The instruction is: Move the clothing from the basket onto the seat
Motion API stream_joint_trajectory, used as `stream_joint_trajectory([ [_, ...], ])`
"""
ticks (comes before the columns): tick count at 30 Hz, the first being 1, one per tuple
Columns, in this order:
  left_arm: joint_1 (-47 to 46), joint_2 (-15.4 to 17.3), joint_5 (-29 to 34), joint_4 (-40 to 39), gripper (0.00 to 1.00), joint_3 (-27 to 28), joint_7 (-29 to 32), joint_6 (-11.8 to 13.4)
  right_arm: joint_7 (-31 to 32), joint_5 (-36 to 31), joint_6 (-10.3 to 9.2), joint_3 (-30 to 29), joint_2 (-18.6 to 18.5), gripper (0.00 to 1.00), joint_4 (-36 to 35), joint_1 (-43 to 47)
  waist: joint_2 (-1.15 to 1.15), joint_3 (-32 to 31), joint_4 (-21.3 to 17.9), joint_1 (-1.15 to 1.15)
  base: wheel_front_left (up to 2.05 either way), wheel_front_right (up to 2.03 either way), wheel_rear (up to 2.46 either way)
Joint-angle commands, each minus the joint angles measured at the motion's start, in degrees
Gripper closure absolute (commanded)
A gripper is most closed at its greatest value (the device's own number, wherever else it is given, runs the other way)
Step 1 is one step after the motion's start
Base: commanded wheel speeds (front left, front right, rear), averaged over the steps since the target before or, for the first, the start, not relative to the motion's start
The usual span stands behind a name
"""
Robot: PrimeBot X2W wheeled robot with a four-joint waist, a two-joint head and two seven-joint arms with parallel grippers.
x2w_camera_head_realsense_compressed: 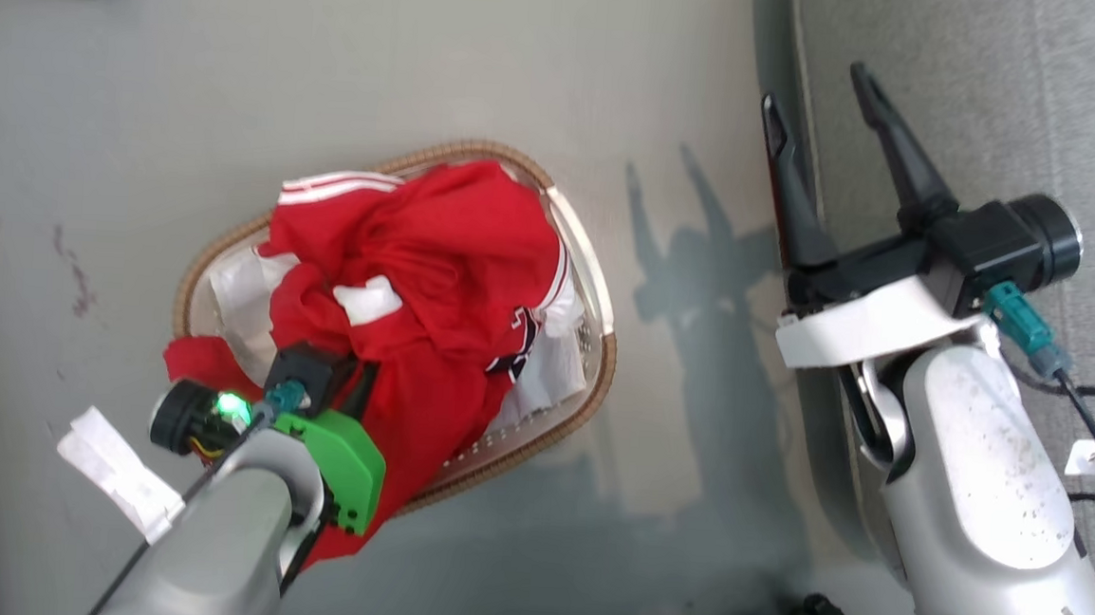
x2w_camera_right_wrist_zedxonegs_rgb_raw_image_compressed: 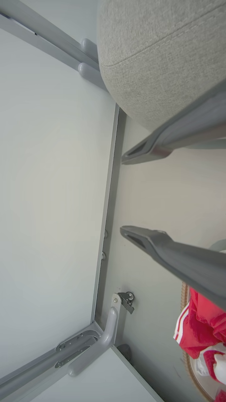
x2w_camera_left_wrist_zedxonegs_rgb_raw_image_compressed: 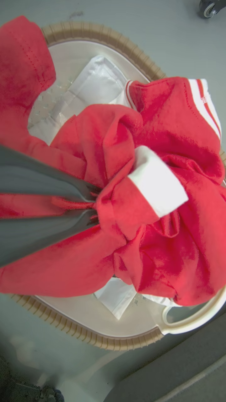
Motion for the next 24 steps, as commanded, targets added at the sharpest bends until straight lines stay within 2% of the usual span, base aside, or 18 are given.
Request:
stream_joint_trajectory([
  [1,2.3,-0.37,0.69,-0.56,1.0,0.72,0.03,-0.1,-0.28,0.23,-0.06,0.0,-0.22,0.0,0.65,1.91,0.0,-8.25,0.77,0.0,0.0,0.0,0.0],
  [13,15.08,-3.45,4.97,-8.91,1.0,8.18,0.02,-0.1,-0.29,1.35,-0.06,-1.73,-0.22,0.0,4.51,10.19,0.0,-24.01,3.7,0.0,0.0,0.0,0.0],
  [24,20.57,-5.87,7.51,-18.6,1.0,14.84,0.01,-0.1,-0.28,1.18,-0.06,-2.99,-0.23,0.0,6.5,17.17,0.0,-33.22,5.64,0.0,0.0,0.0,0.0],
])
